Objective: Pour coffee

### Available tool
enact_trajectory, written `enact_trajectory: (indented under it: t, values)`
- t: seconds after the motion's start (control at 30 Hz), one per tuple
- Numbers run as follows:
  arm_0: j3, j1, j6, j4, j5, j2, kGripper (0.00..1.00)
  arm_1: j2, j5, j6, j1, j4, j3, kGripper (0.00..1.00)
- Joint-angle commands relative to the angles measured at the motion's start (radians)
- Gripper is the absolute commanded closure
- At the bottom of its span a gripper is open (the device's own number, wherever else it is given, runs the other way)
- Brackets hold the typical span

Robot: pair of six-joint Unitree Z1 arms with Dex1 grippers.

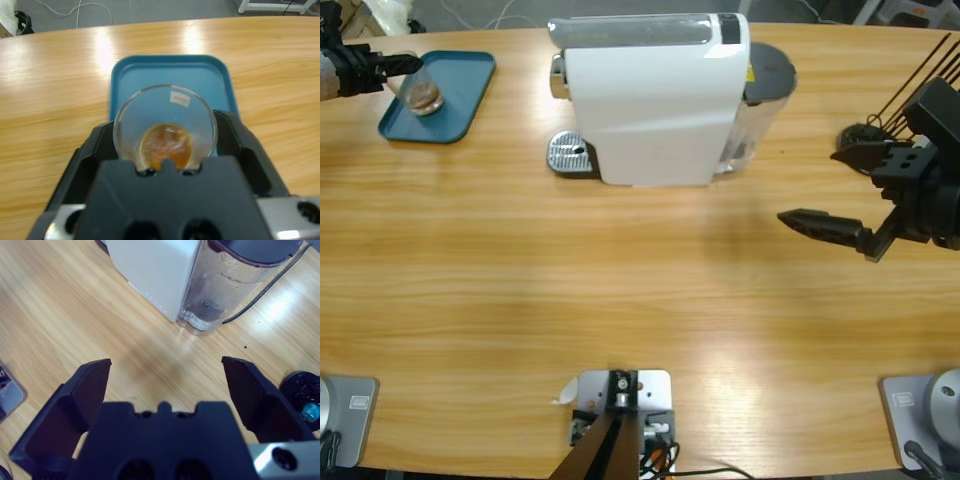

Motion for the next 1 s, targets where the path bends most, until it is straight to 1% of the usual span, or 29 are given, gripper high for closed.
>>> enact_trajectory:
  t: [0.03,0.1,0.13,0.17,0.2,0.23,0.27,0.4,0.5,0.57,0.7,0.77,0.87,0.93,1.0]
  values:
    - [-0.09,-0.004,-0.023,0.117,0.023,0.065,1.0,0.044,-0.006,0.009,-0.001,-0.012,0.028,0.0]
    - [-0.097,-0.004,-0.027,0.135,0.022,0.065,1.0,0.041,-0.006,0.009,-0.001,-0.012,0.027,0.0]
    - [-0.096,-0.004,-0.027,0.135,0.018,0.065,0.856,0.04,-0.006,0.009,-0.001,-0.011,0.026,0.0]
    - [-0.094,-0.005,-0.025,0.135,0.013,0.064,0.508,0.039,-0.006,0.009,-0.001,-0.011,0.027,0.0]
    - [-0.088,-0.009,-0.019,0.133,0.008,0.06,0.194,0.039,-0.006,0.009,-0.001,-0.011,0.027,0.0]
    - [-0.083,-0.014,-0.013,0.132,0.006,0.056,0.029,0.038,-0.006,0.009,-0.001,-0.011,0.027,0.0]
    - [-0.079,-0.019,-0.009,0.132,0.005,0.054,0.009,0.038,-0.006,0.009,-0.001,-0.01,0.027,0.0]
    - [-0.04,-0.022,-0.013,0.125,0.005,0.022,0.009,0.032,-0.006,0.009,-0.001,-0.009,0.028,0.0]
    - [-0.019,-0.022,-0.018,0.128,0.008,-0.087,0.009,0.03,-0.008,0.009,-0.001,-0.011,0.028,0.0]
    - [-0.018,-0.021,-0.018,0.156,0.012,-0.176,0.009,0.029,-0.008,0.009,-0.001,-0.012,0.028,0.0]
    - [-0.019,-0.032,-0.022,0.301,0.012,-0.359,0.009,0.011,-0.011,0.009,-0.001,-0.014,0.028,0.0]
    - [-0.009,-0.075,-0.028,0.421,0.012,-0.468,0.009,-0.007,-0.017,0.009,-0.001,-0.014,0.03,0.0]
    - [0.023,-0.193,-0.03,0.566,0.011,-0.652,0.009,-0.027,-0.027,0.009,-0.001,-0.014,0.03,0.0]
    - [0.057,-0.289,-0.051,0.637,0.007,-0.792,0.009,-0.031,-0.036,0.009,-0.001,-0.011,0.031,0.0]
    - [0.125,-0.369,-0.113,0.653,-0.039,-0.928,0.009,-0.031,-0.049,0.009,-0.001,-0.006,0.034,0.0]
